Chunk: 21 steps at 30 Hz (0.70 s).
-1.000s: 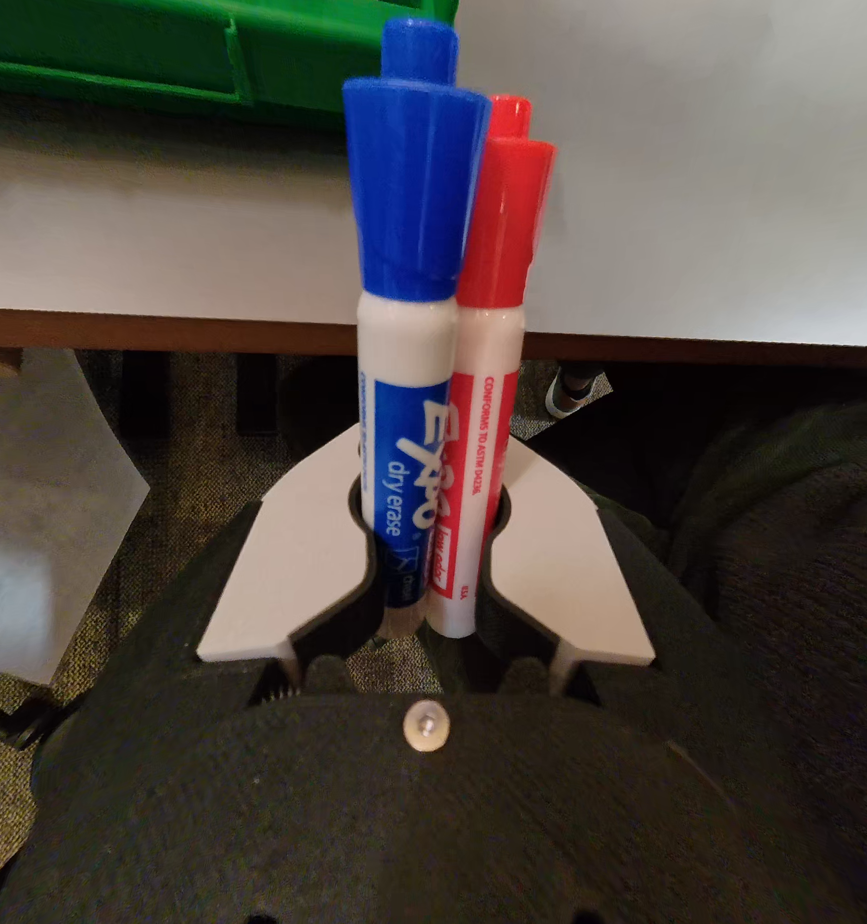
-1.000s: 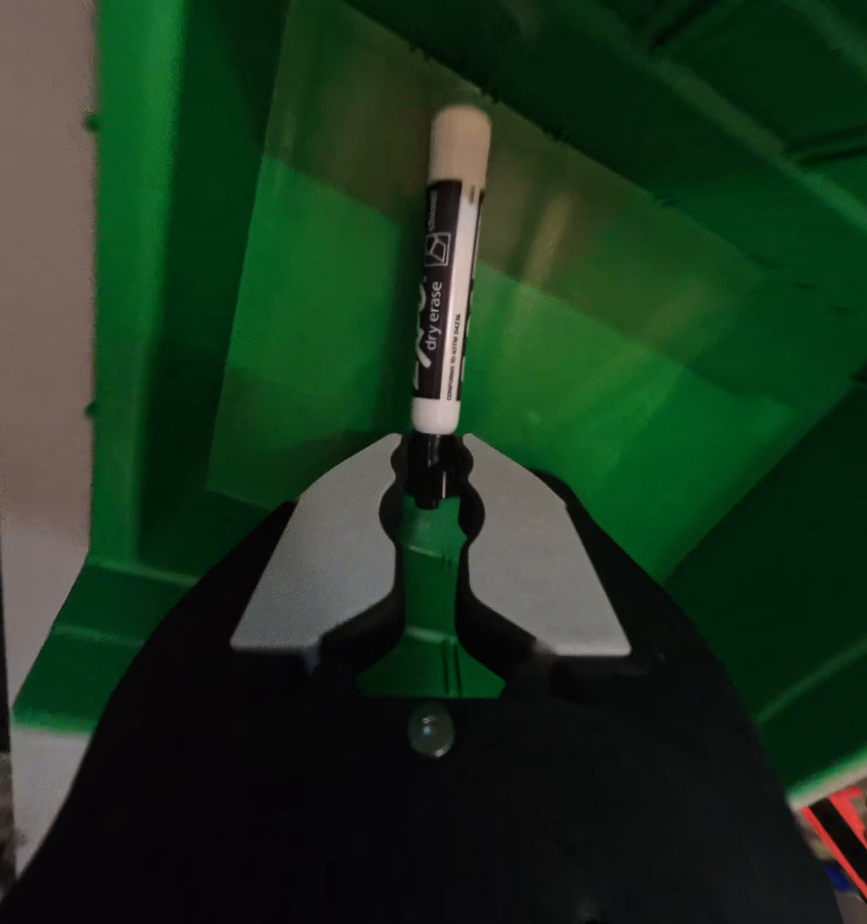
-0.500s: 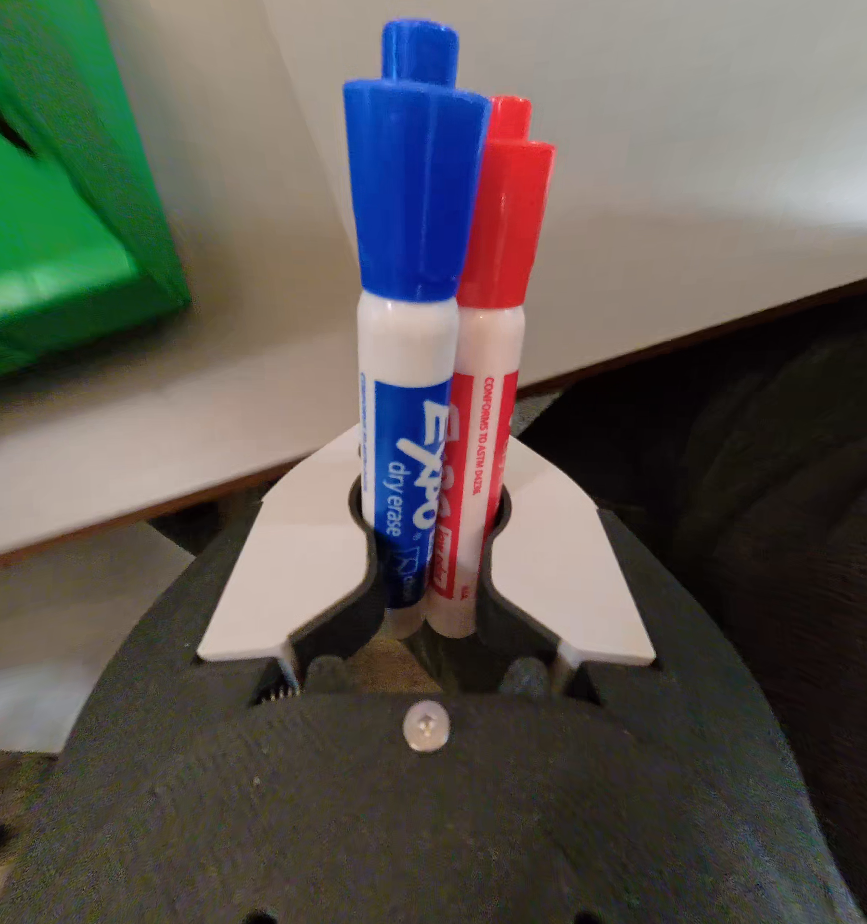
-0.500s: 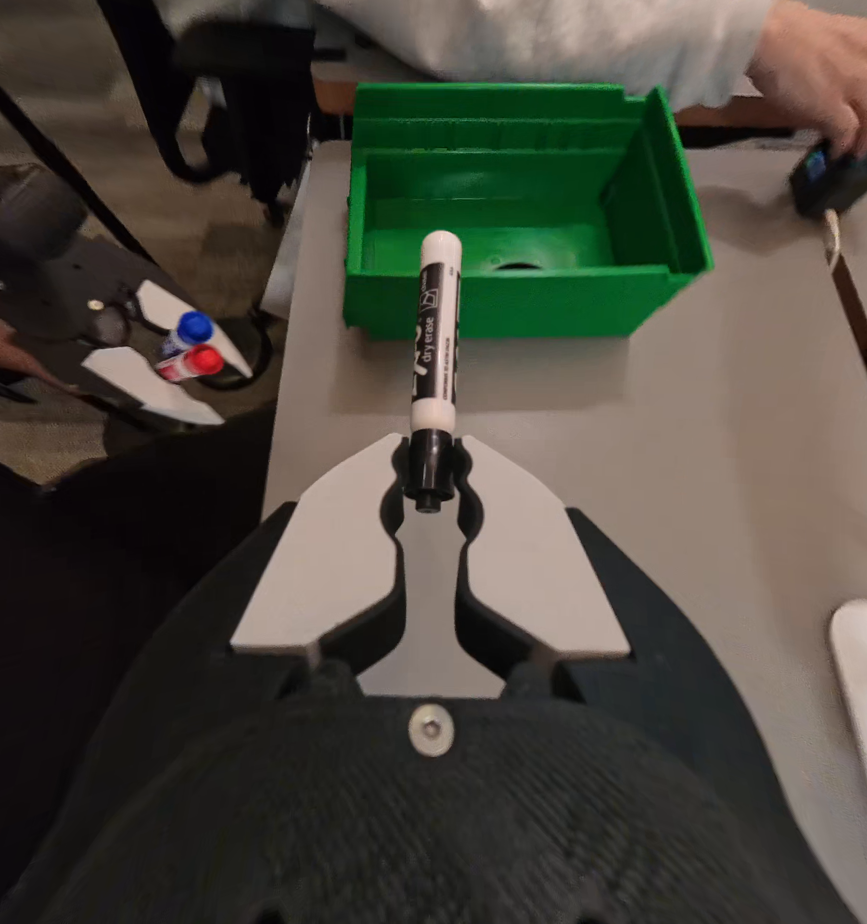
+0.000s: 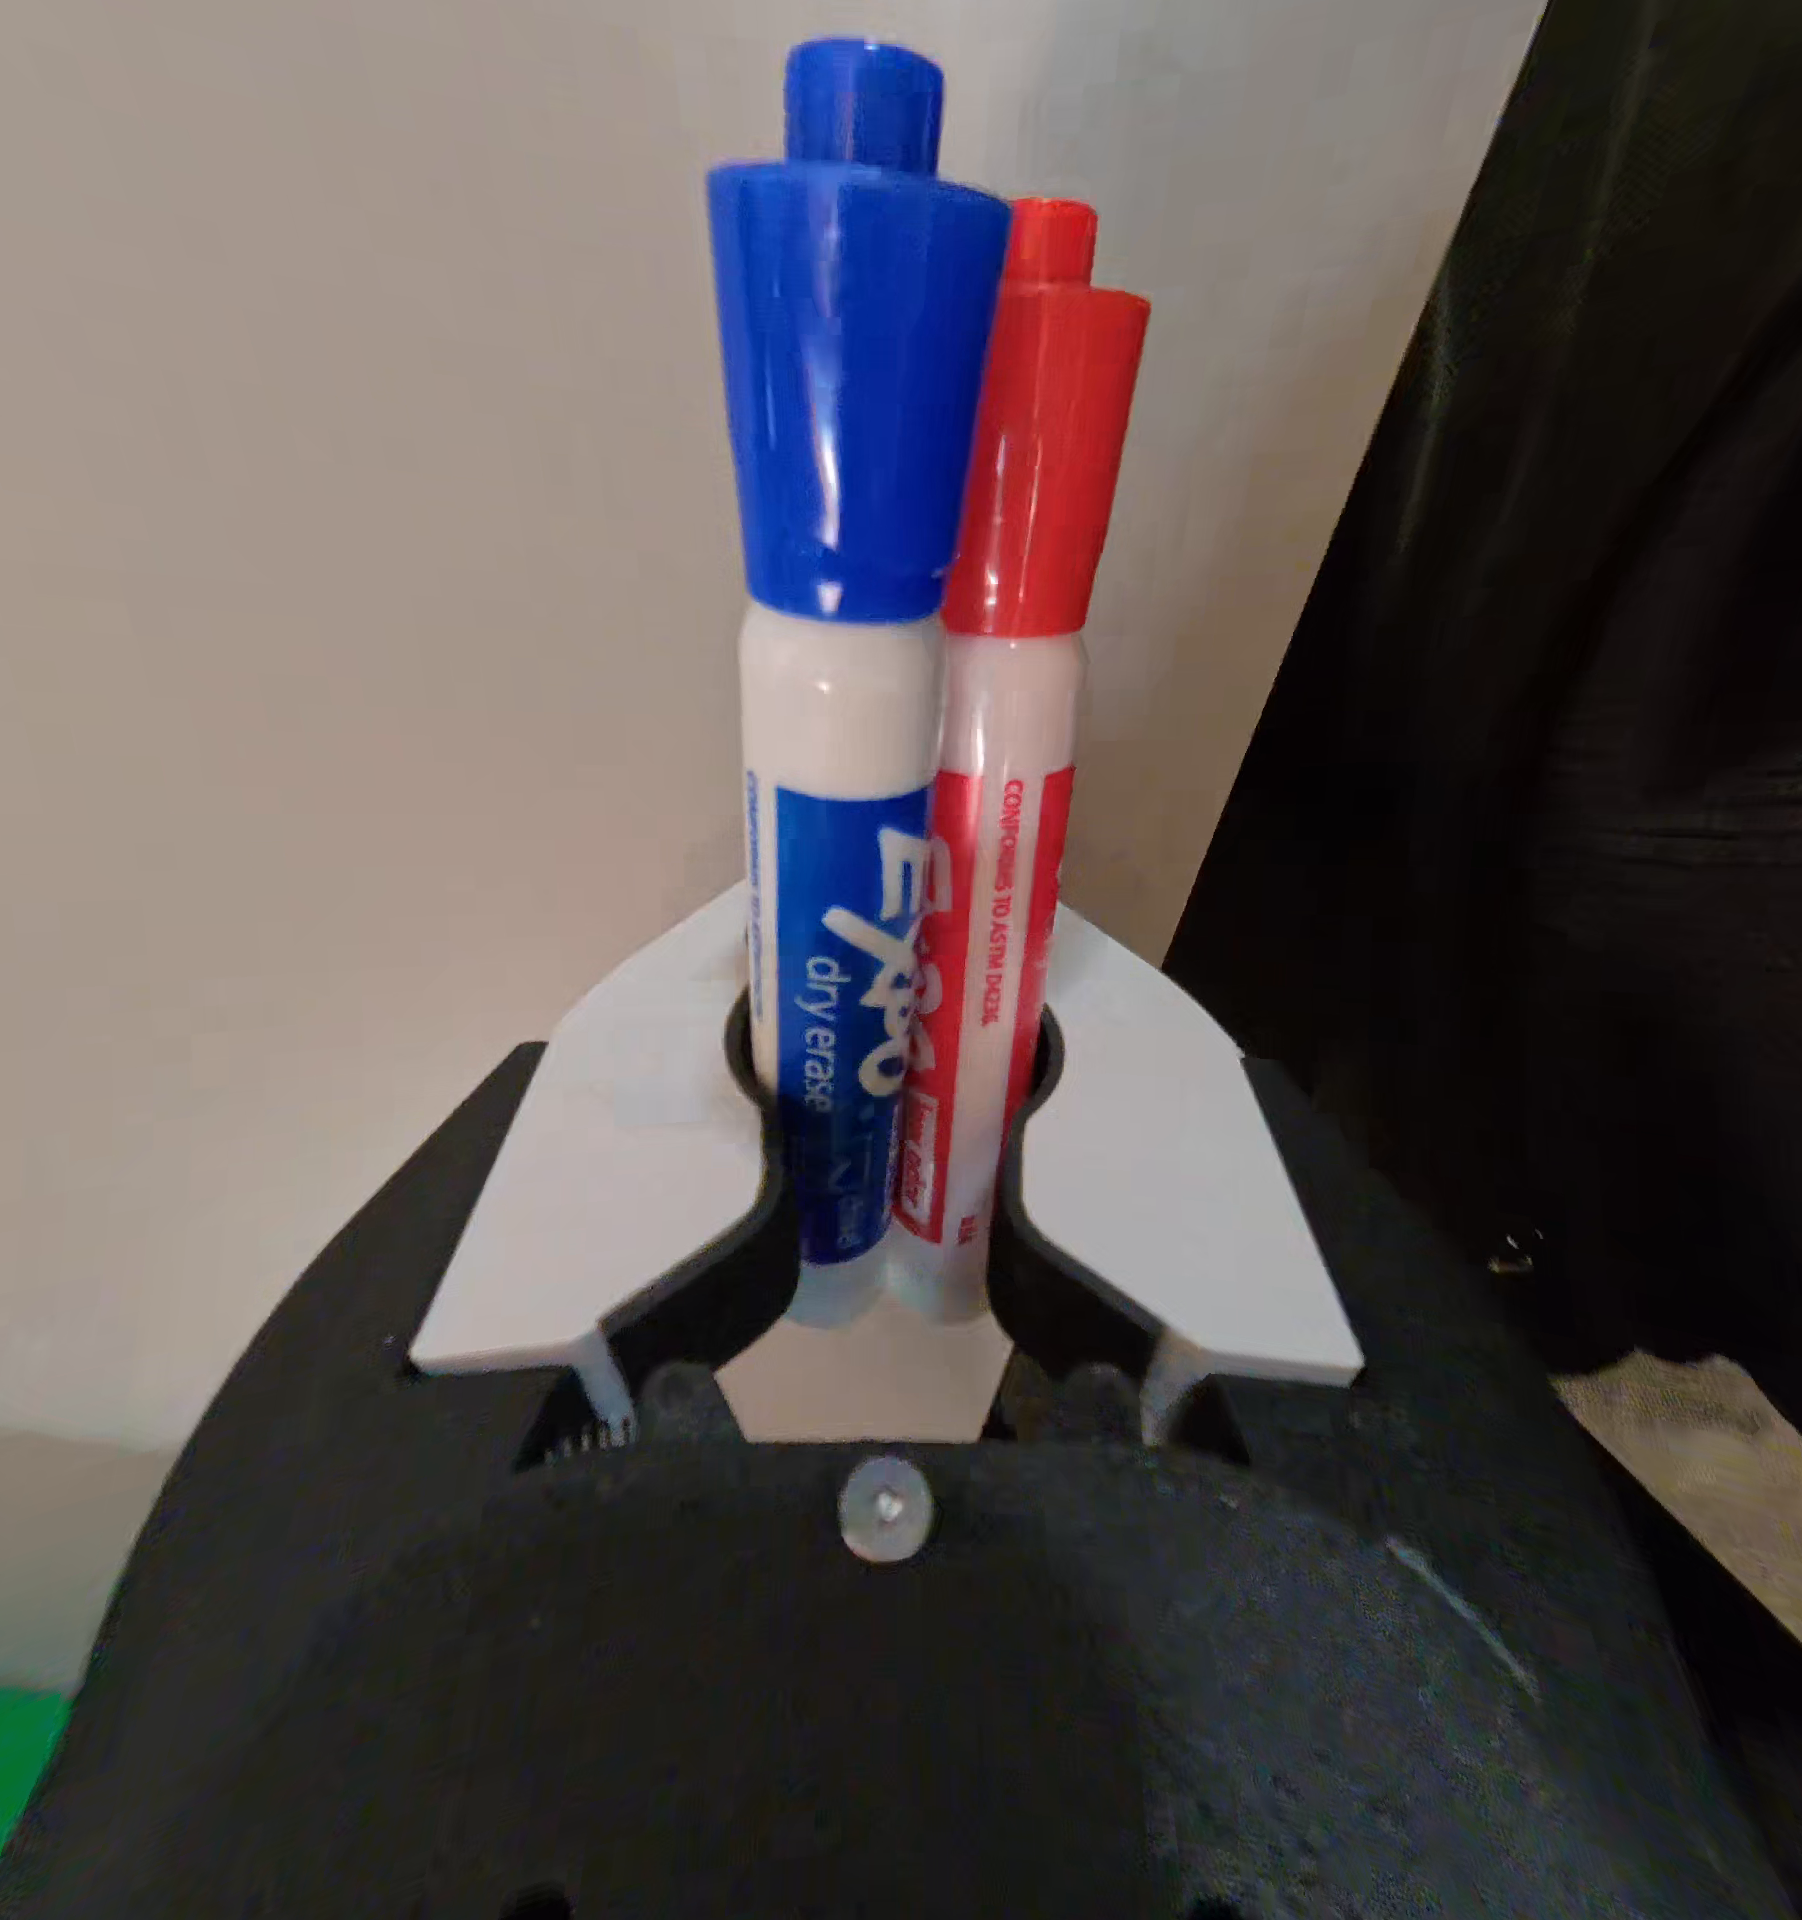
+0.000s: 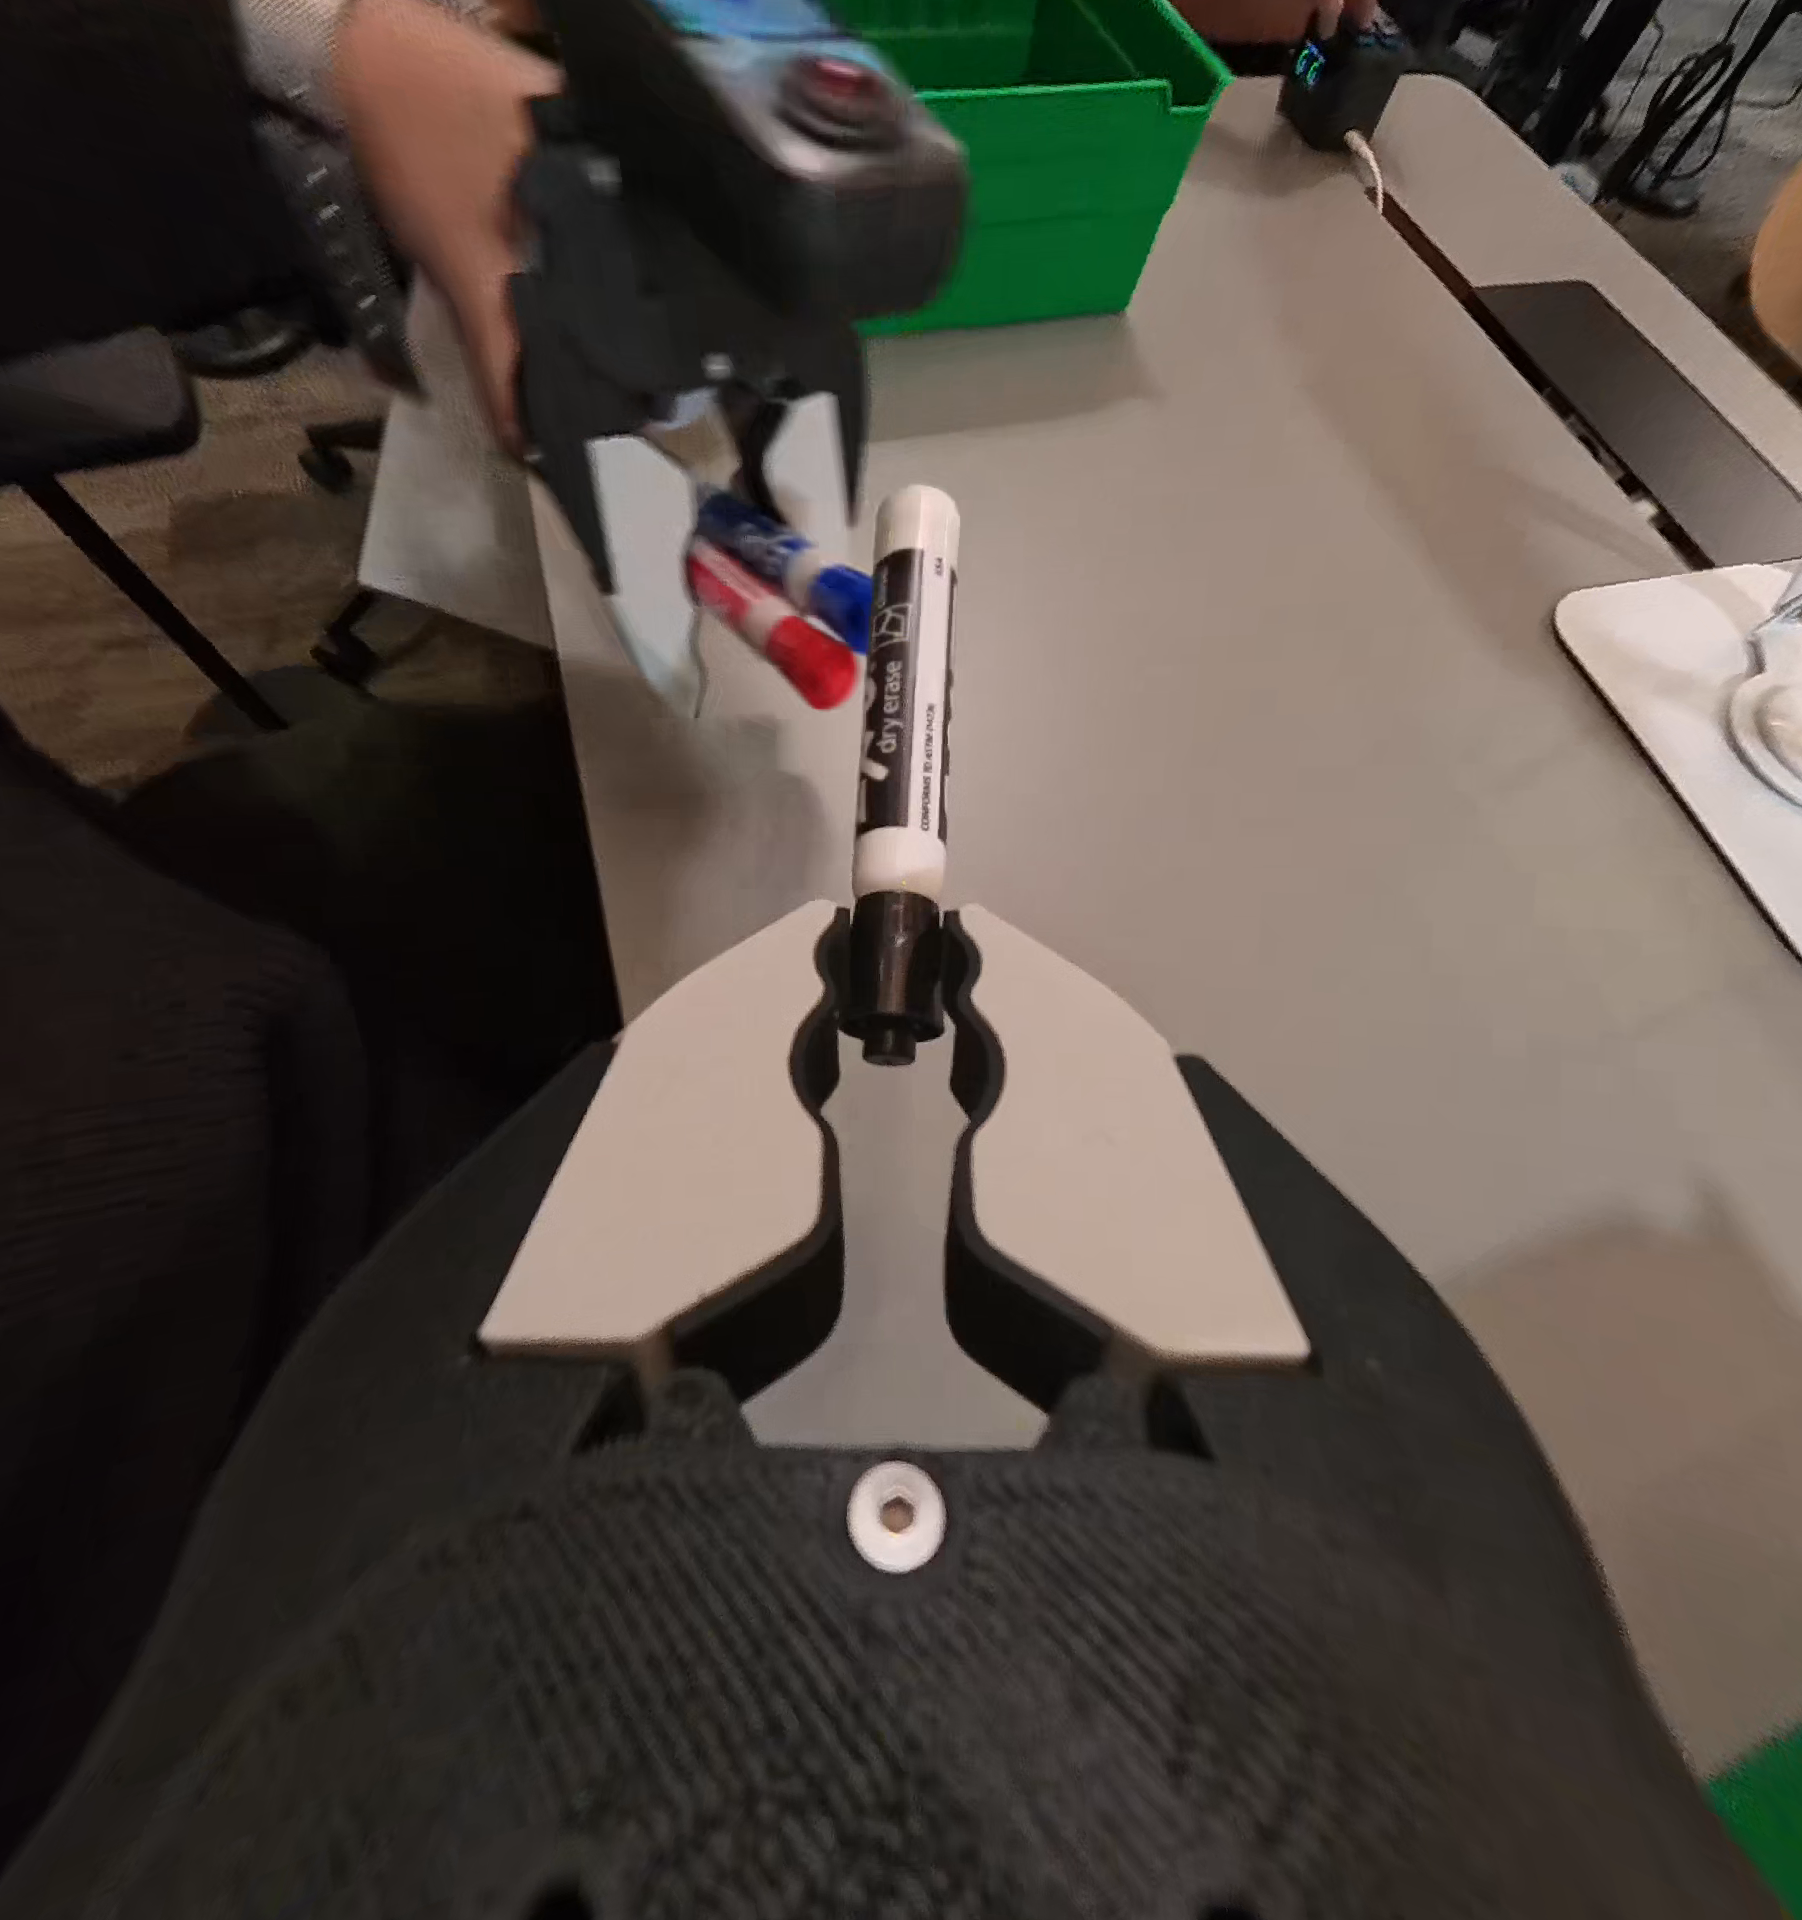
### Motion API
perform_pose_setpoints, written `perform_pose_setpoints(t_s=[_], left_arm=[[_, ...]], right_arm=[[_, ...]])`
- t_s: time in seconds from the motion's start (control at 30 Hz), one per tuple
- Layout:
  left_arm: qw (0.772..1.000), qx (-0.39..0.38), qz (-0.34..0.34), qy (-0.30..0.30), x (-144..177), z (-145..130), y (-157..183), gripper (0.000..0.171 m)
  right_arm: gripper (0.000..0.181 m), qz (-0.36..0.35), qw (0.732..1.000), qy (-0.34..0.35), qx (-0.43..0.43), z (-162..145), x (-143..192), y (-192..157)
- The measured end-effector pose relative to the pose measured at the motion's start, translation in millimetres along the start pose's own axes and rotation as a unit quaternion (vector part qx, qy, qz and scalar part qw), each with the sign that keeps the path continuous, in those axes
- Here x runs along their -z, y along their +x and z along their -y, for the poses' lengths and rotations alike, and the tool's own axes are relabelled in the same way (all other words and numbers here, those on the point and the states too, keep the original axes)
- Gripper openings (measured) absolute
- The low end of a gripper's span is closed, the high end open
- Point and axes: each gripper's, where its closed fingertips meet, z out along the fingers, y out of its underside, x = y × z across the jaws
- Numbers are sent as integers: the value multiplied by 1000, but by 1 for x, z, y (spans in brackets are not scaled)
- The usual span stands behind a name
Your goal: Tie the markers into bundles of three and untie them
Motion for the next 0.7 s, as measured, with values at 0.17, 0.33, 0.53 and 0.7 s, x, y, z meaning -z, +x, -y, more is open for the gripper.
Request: perform_pose_setpoints(t_s=[0.17,0.33,0.53,0.7], left_arm=[[991,-89,-64,-75,-15,38,20,43],[973,-150,-106,-136,-20,55,47,43],[961,-198,-122,-148,-24,61,75,44],[961,-199,-122,-150,-24,53,81,43]], right_arm=[[17,-77,991,-53,92,-25,22,-19],[17,-118,974,-94,171,-34,33,-39],[17,-148,948,-147,240,-37,29,-54],[17,-135,947,-141,255,-33,23,-60]])
